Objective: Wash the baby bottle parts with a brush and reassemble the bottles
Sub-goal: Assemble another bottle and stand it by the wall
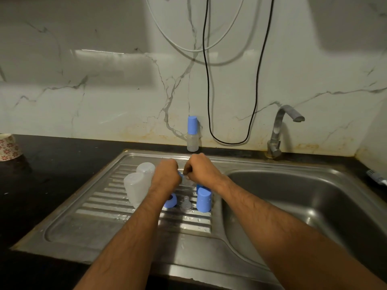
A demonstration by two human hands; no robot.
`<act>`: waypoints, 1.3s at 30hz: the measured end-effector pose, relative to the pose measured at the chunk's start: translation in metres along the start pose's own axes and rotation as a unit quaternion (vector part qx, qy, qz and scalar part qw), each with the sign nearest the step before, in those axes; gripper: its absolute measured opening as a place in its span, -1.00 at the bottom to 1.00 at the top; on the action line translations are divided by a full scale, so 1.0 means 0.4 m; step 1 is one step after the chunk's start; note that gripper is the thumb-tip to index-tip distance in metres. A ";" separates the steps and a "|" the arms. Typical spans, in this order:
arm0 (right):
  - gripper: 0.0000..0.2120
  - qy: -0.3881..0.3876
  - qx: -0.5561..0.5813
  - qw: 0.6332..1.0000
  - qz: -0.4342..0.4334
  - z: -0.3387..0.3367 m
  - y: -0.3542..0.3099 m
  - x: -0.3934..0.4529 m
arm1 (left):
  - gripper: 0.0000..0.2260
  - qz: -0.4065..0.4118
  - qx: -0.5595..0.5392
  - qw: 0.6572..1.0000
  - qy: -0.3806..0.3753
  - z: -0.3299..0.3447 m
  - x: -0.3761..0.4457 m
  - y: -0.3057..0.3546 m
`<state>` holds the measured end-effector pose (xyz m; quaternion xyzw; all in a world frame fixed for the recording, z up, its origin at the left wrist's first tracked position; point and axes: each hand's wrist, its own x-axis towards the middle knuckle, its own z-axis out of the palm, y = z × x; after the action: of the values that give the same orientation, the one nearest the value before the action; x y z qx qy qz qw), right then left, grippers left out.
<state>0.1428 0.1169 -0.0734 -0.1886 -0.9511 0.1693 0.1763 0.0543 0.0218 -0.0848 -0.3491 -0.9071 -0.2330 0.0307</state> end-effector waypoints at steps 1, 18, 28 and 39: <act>-0.88 0.012 0.011 1.000 -0.002 -0.019 0.000 -0.005 | -0.74 -0.003 -0.009 1.000 0.010 -0.013 0.002 0.012; -0.86 0.172 0.418 0.886 0.103 -0.533 0.272 -0.308 | -0.76 0.031 -0.494 0.861 -0.120 -0.091 -0.077 0.449; -0.79 0.083 0.081 0.885 0.450 -0.321 0.529 -0.543 | -0.76 0.059 -0.046 0.986 -0.149 0.244 -0.219 0.540; -0.95 0.143 0.382 0.840 0.358 -0.332 0.552 -0.489 | -0.80 -0.077 -0.456 0.867 -0.185 0.290 -0.177 0.538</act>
<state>0.4315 0.2615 -0.0954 -0.4557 -0.6416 0.5418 0.2951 0.2597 0.1689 -0.1172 -0.2903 -0.7130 -0.5531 -0.3185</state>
